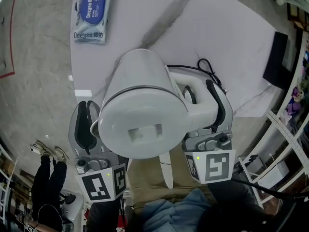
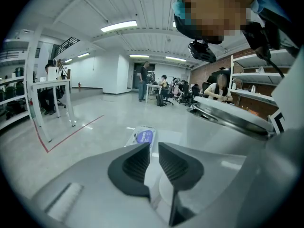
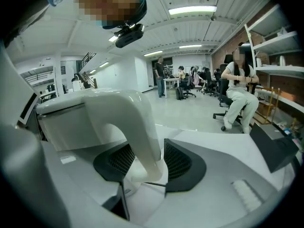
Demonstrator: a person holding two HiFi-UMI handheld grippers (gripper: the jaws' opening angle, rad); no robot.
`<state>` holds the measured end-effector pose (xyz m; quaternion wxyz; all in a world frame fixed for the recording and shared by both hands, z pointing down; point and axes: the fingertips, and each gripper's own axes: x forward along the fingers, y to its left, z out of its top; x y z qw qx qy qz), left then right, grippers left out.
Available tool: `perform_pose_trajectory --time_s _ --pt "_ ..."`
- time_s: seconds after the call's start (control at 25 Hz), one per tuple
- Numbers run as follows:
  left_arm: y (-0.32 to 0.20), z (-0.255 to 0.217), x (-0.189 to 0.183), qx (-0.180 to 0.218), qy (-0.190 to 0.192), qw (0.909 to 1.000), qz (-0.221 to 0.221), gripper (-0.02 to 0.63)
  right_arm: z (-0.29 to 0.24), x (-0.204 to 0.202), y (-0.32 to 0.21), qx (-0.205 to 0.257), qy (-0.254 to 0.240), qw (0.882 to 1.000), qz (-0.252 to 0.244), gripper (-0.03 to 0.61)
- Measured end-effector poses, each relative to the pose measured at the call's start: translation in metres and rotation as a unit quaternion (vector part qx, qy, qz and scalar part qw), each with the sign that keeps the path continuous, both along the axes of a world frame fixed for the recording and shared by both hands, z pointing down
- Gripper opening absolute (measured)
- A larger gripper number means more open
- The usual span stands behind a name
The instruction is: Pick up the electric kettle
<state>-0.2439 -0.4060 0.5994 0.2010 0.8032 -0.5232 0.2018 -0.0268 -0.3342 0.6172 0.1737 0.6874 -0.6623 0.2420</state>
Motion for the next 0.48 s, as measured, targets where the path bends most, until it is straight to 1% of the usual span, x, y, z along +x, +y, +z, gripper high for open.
perform_pose_trajectory --time_s 0.2,0.36,0.44,0.48 --pt "-0.015 0.003 0.008 0.008 0.001 1.0000 0.003 0.063 0.002 0.001 -0.014 0.011 0.010 1.000 -0.012 0.215" --pt "-0.017 0.008 0.009 0.001 0.008 1.0000 0.001 0.060 0.004 0.003 -0.020 0.015 0.016 0.999 -0.023 0.209" --pt "-0.017 0.007 0.012 0.003 0.014 0.9999 0.006 0.054 0.002 0.004 -0.023 0.021 0.018 0.999 -0.027 0.201" --pt "-0.016 0.004 0.014 0.005 0.019 0.9997 0.011 0.045 -0.001 0.004 -0.025 0.025 0.020 0.999 -0.026 0.187"
